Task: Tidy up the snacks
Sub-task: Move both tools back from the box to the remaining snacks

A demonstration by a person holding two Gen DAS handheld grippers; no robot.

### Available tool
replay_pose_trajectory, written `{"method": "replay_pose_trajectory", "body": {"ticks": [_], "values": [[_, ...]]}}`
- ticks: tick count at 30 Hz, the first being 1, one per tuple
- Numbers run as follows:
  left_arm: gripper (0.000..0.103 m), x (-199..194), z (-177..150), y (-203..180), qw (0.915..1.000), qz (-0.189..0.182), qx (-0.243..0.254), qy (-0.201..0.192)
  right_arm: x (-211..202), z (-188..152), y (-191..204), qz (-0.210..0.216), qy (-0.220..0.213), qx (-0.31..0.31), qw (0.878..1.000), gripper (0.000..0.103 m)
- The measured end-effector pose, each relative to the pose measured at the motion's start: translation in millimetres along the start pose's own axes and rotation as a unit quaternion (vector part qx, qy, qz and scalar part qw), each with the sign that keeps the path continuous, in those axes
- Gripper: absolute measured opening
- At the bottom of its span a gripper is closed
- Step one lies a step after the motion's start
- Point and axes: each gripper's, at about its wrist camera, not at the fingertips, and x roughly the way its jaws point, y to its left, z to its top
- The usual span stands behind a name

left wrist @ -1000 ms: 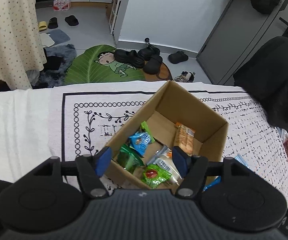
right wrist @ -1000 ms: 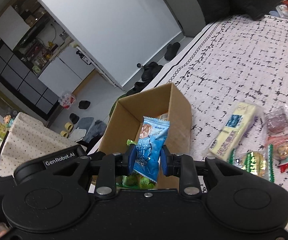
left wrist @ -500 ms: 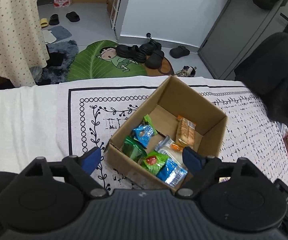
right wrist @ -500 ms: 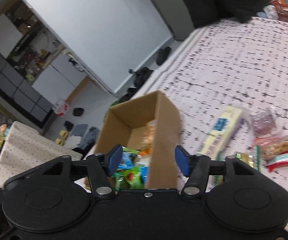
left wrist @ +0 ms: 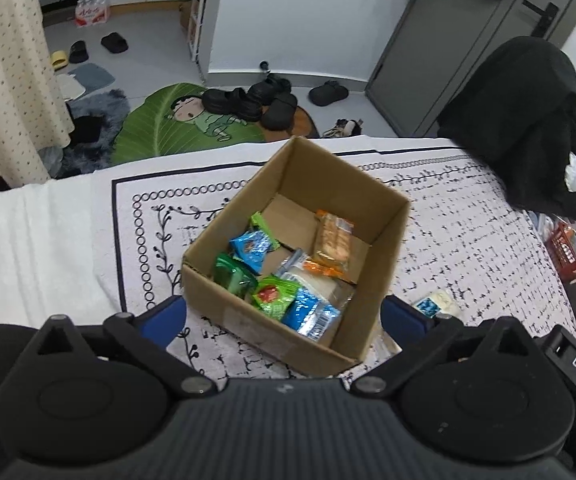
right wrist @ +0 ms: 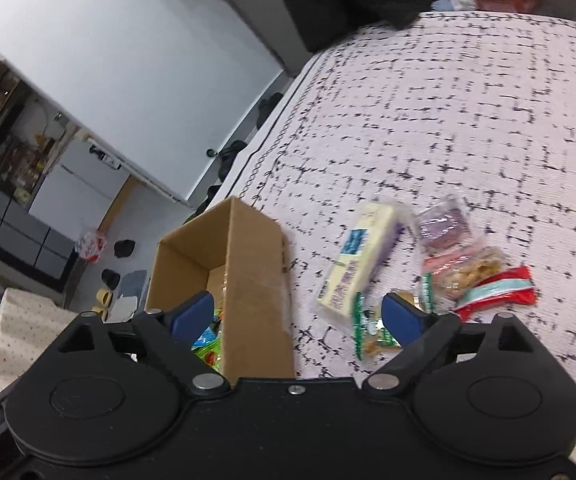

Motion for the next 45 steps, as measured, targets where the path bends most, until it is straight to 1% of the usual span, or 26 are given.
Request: {"method": "replay_pose_trajectory", "body": {"ticks": [10, 14, 19, 22, 24, 30, 32, 34, 35, 39, 45], "values": [[0.103, -9, -6, -24, 0.9994, -0.019, 0.027, -0.014, -13, 6, -25, -0.007, 0.005, 0.051, 0.999, 0.092], [0.103, -12, -10, -38, 0.9986, -0.014, 0.047, -0.02, -18, 9, -41, -0.023, 0.002, 0.081, 0.996, 0.092], [0.103, -12, -17, -53, 0.9979, -0.032, 0.055, -0.015, -24, 10, -67, -0.037, 0.002, 0.139, 0.99, 0.092], [0.103, -10, -22, -62, 0.9973, -0.039, 0.061, -0.012, -27, 11, -78, -0.043, -0.003, 0.159, 0.986, 0.092], [0.103, -9, -25, -68, 0.9968, -0.049, 0.063, -0.007, -30, 11, -83, -0.042, -0.004, 0.172, 0.984, 0.092], [0.103, 0, -36, -86, 0.9953, -0.065, 0.07, 0.01, -30, 9, -99, -0.049, -0.005, 0.221, 0.974, 0.091], [0.103, 4, -40, -91, 0.9947, -0.071, 0.072, 0.017, -28, 7, -106, -0.051, -0.005, 0.242, 0.969, 0.086], [0.103, 7, -44, -96, 0.9942, -0.073, 0.075, 0.023, -27, 6, -110, -0.052, -0.005, 0.254, 0.966, 0.083], [0.103, 10, -45, -99, 0.9938, -0.075, 0.077, 0.027, -26, 5, -113, -0.055, -0.006, 0.259, 0.964, 0.078], [0.103, 19, -52, -109, 0.9926, -0.083, 0.076, 0.045, -22, 3, -123, -0.058, -0.002, 0.285, 0.957, 0.069], [0.103, 33, -59, -118, 0.9923, -0.082, 0.079, 0.05, -14, 0, -134, -0.062, 0.004, 0.31, 0.949, 0.056]]}}
